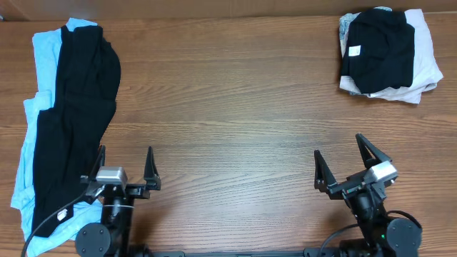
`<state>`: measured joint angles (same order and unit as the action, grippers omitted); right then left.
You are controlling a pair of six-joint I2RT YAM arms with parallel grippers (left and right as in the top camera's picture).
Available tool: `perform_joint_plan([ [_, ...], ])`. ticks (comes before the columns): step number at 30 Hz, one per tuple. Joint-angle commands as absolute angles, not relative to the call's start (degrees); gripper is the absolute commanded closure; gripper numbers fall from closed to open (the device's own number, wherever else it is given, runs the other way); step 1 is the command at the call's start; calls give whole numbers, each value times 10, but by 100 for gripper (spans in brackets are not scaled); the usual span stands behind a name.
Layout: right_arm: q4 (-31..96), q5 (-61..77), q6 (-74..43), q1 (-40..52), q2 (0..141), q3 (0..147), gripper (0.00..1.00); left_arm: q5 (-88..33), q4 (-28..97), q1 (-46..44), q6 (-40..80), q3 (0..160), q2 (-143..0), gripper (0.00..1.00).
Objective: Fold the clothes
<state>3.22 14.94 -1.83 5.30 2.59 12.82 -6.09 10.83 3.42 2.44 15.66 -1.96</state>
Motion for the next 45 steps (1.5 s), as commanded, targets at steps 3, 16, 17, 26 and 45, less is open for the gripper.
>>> perform_joint_plan([
  [3, 89, 180, -17, 54, 98, 220, 0, -55, 148, 34, 13, 259, -102, 0],
  [16, 324, 169, 6, 54, 439, 482, 0, -60, 459, 34, -59, 641, -509, 0],
  [17, 326, 176, 6, 54, 464, 494, 0, -60, 470, 34, -65, 659, -536, 0],
  [26, 237, 333, -33, 54, 658, 504, 0, -102, 378, 34, -65, 689, -716, 0],
  [45, 232, 357, -34, 54, 749, 504, 9, 124, 261, 116, -67, 689, -976, 18],
])
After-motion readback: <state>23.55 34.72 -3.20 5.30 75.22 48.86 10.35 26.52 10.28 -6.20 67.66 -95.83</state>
